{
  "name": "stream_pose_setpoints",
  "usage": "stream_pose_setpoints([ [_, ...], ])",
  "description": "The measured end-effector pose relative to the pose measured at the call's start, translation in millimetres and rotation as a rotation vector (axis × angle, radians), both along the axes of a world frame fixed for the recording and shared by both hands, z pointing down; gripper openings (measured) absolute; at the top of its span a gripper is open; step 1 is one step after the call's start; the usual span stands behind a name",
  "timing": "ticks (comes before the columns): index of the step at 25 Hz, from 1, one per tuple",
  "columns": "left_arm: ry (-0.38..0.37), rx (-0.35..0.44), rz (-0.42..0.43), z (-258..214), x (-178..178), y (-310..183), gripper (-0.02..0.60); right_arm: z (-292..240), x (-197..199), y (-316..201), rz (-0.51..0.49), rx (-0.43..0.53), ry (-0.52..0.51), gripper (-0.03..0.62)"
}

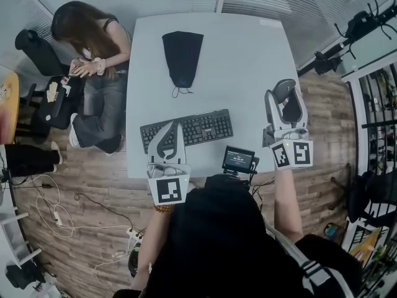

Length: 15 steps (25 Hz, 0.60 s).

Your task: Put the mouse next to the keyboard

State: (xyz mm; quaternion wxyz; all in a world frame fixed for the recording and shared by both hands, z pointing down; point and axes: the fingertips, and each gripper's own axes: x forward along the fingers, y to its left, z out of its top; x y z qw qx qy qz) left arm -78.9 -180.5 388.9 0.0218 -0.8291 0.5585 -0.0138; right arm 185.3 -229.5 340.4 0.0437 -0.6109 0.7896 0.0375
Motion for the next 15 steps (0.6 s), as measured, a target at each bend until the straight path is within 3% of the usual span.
stream_pose_setpoints([
  [8, -0.013, -0.015, -0.006, 6.5, 2.8, -3.7, 0.015, 33.1, 8.6, -11.1, 0.010, -0.072, 0.005, 0.288],
  [11, -0.100, 0.007, 0.007, 6.9, 3.3, -4.2, 0.015, 44.7, 10.0, -14.1, 0.011, -0.099, 0.005, 0.288],
  [15, -0.103, -0.003, 0.003, 11.0, 5.4, -5.2, 0.015, 58.5, 13.5, -17.0, 0.013, -0.128, 0.010, 0.288],
])
